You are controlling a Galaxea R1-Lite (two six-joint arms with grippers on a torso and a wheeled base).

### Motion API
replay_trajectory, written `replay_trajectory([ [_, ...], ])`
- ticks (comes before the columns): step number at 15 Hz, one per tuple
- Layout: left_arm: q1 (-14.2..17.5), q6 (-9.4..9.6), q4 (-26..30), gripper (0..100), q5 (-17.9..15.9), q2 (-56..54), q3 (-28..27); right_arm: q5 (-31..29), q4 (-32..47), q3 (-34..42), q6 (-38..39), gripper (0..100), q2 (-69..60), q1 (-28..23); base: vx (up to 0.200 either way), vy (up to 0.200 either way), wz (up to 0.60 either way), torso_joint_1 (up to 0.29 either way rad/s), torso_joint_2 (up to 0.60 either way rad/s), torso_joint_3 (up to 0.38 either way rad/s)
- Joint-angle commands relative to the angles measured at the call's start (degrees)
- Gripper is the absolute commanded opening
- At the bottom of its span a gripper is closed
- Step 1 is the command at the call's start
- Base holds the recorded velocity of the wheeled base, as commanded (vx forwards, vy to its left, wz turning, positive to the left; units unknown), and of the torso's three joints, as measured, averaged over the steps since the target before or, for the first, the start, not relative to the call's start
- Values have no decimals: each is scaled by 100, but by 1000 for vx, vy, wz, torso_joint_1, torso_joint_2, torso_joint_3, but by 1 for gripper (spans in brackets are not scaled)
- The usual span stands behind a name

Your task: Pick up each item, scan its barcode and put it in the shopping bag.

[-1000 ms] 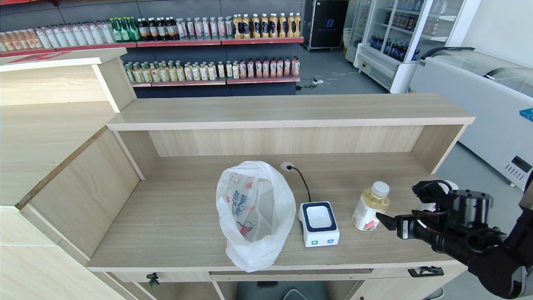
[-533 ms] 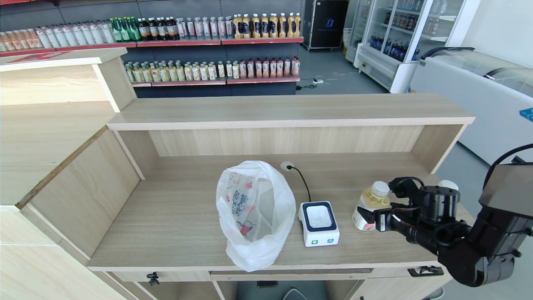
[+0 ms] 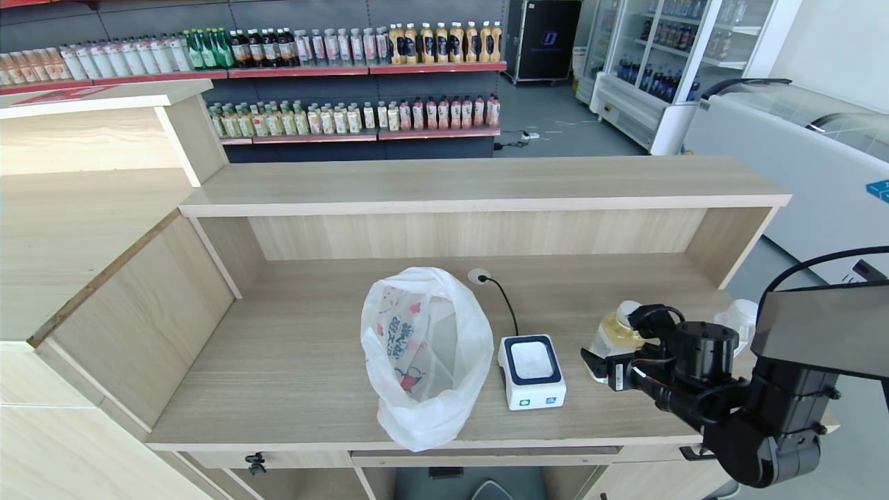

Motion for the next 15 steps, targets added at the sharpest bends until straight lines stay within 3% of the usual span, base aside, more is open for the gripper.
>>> replay_trajectory([
  [1, 0, 0, -1, 100, 0, -2, 0, -21, -37, -34, -3, 100, 145, 1, 0, 0, 0, 0, 0, 0],
  [15, 0, 0, -1, 100, 0, -2, 0, 5, -599, -816, -91, 100, 875, -7, 0, 0, 0, 0, 0, 0],
])
